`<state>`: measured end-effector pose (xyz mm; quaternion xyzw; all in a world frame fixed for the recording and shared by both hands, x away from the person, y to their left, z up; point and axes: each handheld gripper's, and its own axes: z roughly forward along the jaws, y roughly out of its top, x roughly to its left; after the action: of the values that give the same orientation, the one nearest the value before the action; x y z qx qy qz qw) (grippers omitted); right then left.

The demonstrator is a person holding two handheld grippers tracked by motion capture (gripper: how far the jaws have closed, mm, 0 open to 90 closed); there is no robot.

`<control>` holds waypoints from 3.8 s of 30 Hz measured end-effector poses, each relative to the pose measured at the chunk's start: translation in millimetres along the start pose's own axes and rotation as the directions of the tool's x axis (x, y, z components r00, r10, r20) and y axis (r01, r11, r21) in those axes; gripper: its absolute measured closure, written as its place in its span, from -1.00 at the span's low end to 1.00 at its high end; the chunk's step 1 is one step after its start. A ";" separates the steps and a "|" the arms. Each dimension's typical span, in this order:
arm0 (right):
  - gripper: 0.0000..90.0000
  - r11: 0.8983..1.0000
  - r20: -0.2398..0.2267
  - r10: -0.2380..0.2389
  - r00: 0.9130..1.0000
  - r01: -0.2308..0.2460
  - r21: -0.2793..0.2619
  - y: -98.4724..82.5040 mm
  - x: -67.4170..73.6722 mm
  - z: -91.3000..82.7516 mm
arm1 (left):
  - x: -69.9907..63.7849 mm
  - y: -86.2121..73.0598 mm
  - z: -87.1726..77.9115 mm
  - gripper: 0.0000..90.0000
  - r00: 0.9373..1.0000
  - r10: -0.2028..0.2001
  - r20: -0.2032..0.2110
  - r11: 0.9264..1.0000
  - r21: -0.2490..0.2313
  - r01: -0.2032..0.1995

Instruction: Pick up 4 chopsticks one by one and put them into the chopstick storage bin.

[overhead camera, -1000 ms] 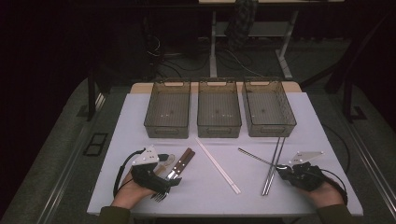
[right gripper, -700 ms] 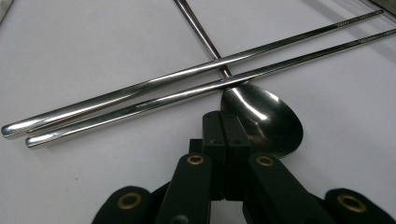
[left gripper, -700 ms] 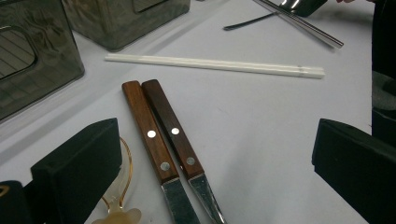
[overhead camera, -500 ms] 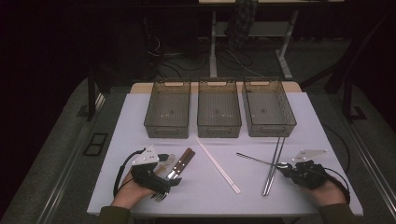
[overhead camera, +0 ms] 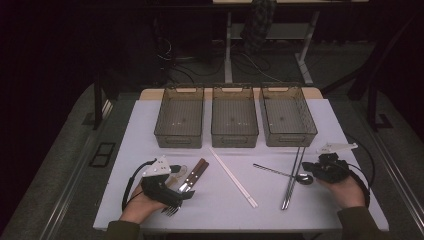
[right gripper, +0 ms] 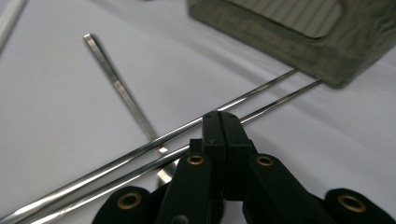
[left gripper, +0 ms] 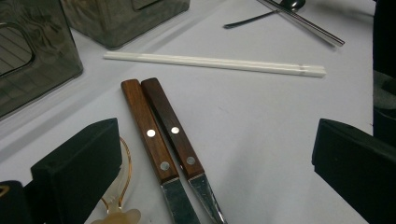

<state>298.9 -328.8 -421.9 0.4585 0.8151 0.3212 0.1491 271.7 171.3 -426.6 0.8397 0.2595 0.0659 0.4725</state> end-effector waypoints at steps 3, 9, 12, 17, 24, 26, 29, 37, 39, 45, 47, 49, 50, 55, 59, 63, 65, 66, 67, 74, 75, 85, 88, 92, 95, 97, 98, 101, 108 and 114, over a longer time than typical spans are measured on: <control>0.99 0.999 0.008 0.035 0.999 -0.035 -0.002 4.6 -10.8 8.0 | 0.1 -0.1 -0.1 -1.00 1.000 0.000 0.000 1.000 -0.001 0.000; 0.99 0.996 0.044 0.091 0.995 -0.091 0.005 11.3 -26.6 23.5 | 0.6 -0.4 0.0 -0.99 1.000 -0.003 0.002 1.000 -0.001 0.003; 0.99 0.994 0.059 0.112 0.992 -0.113 0.006 12.4 -32.7 30.2 | 0.7 -0.4 0.1 -0.99 1.000 -0.002 0.003 1.000 0.000 0.002; 0.99 0.990 0.077 0.138 0.987 -0.139 0.011 11.5 -39.9 37.6 | 0.7 -0.5 0.0 -0.99 1.000 -0.003 0.003 1.000 -0.001 0.003; 0.99 0.990 0.071 0.137 0.988 -0.138 0.013 11.0 -39.8 40.5 | 0.6 -0.5 0.3 -0.99 1.000 -0.001 0.003 1.000 0.001 0.001; 0.99 0.991 0.063 0.131 0.989 -0.132 0.013 11.4 -38.6 40.9 | 0.5 -0.4 0.4 -0.99 1.000 -0.001 0.003 1.000 0.001 0.001; 0.99 0.993 0.059 0.120 0.991 -0.121 0.018 12.6 -35.6 41.7 | 0.5 -0.4 0.2 -0.99 1.000 -0.001 0.004 1.000 0.002 0.001; 0.99 0.994 0.050 0.106 0.993 -0.107 0.025 13.9 -31.5 42.6 | 0.6 -0.4 0.3 -0.99 1.000 0.000 0.005 1.000 0.002 0.000; 0.99 0.995 0.048 0.100 0.994 -0.101 0.025 14.3 -30.6 43.1 | 0.6 -0.4 0.3 -0.99 1.000 0.001 0.005 1.000 0.002 -0.001; 0.99 0.995 0.047 0.096 0.994 -0.098 0.029 14.9 -28.6 43.3 | 0.5 -0.4 0.3 -0.99 1.000 0.000 0.005 1.000 0.000 0.000; 0.99 0.994 0.046 0.103 0.994 -0.104 0.021 14.9 -28.1 40.3 | 0.4 -0.5 0.0 -0.99 1.000 0.000 0.005 1.000 0.000 0.000; 0.93 0.993 0.040 0.117 0.992 -0.117 0.007 15.1 -27.9 37.3 | 0.6 -0.5 -0.1 -0.99 1.000 -0.003 0.005 1.000 0.000 0.003; 0.93 0.992 0.028 0.128 0.991 -0.128 -0.001 15.2 -27.5 36.5 | 0.9 -0.5 -0.1 -0.99 1.000 -0.002 0.005 1.000 0.002 0.002; 0.93 0.994 0.007 0.104 0.995 -0.104 -0.016 17.3 -17.7 31.2 | 0.5 -0.3 0.3 -0.99 1.000 0.001 0.005 1.000 0.002 -0.001; 0.96 0.998 -0.032 0.051 0.998 -0.051 -0.020 18.2 -1.3 24.2 | 0.2 -0.2 -0.1 -0.99 1.000 -0.001 0.004 1.000 -0.002 0.001; 0.99 1.000 -0.106 -0.002 0.994 0.000 -0.022 16.1 20.0 16.5 | 0.0 -0.1 -0.1 -0.99 1.000 -0.002 0.003 1.000 -0.002 0.002; 0.99 0.999 -0.144 -0.028 0.989 0.025 -0.021 13.7 31.8 14.3 | 0.0 -0.1 0.2 -0.99 1.000 -0.001 0.003 1.000 -0.001 0.001; 0.99 0.999 -0.163 -0.046 0.986 0.044 -0.018 12.1 38.5 13.9 | -0.2 -0.1 0.3 -0.99 1.000 0.000 0.004 1.000 0.000 0.000; 0.99 0.999 -0.163 -0.046 0.986 0.044 -0.018 12.1 38.5 13.9 | -0.2 -0.1 0.1 -0.99 1.000 0.000 0.004 1.000 0.000 0.000; 0.99 0.987 -0.227 -0.149 0.962 0.160 0.031 2.2 72.9 15.6 | 0.1 -0.6 0.2 -0.99 1.000 -0.002 0.004 1.000 0.000 0.002; 0.99 0.985 -0.229 -0.155 0.961 0.168 0.035 1.3 75.3 16.0 | 0.2 -0.6 0.4 -0.99 1.000 -0.001 0.004 1.000 0.003 0.001; 0.99 0.969 -0.259 -0.208 0.943 0.235 0.081 -1.7 93.5 23.5 | 0.6 -1.1 0.3 -0.99 1.000 -0.004 0.005 1.000 0.003 0.004; 0.99 0.966 -0.257 -0.214 0.943 0.243 0.089 -4.4 93.9 22.3 | 0.6 -1.2 0.4 -0.99 1.000 -0.004 0.007 1.000 0.003 0.004; 0.99 0.966 -0.258 -0.211 0.943 0.242 0.093 -9.1 93.5 19.0 | 0.7 -1.0 0.6 -0.99 1.000 -0.002 0.006 1.000 0.005 0.002; 0.99 0.965 -0.256 -0.211 0.943 0.242 0.098 -11.5 92.6 17.9 | 0.6 -0.9 0.5 -0.99 1.000 -0.002 0.007 1.000 0.004 0.002; 0.99 0.965 -0.257 -0.211 0.943 0.243 0.102 -13.7 91.7 16.5 | 0.8 -1.0 0.4 -0.99 1.000 -0.003 0.006 1.000 0.004 0.003; 0.99 0.965 -0.257 -0.211 0.943 0.243 0.102 -13.7 91.7 16.5 | 0.8 -1.1 0.4 -0.99 1.000 -0.004 0.007 1.000 0.003 0.004; 0.99 0.966 -0.258 -0.204 0.944 0.237 0.104 -16.1 91.4 14.4 | 0.8 -1.1 0.4 -0.99 1.000 -0.003 0.007 1.000 0.004 0.003; 0.99 0.967 -0.258 -0.198 0.946 0.232 0.106 -20.6 90.4 10.2 | 0.6 -1.0 0.6 -0.99 1.000 -0.002 0.008 1.000 0.004 0.002; 0.99 0.967 -0.263 -0.190 0.946 0.226 0.114 -24.6 89.3 6.1 | 0.7 -1.1 1.1 -0.99 1.000 -0.003 0.011 1.000 0.006 0.003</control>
<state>238.3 -260.3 -438.1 0.3353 0.8920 0.2996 0.0452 272.2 171.2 -428.2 0.8410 0.2586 0.0599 0.4714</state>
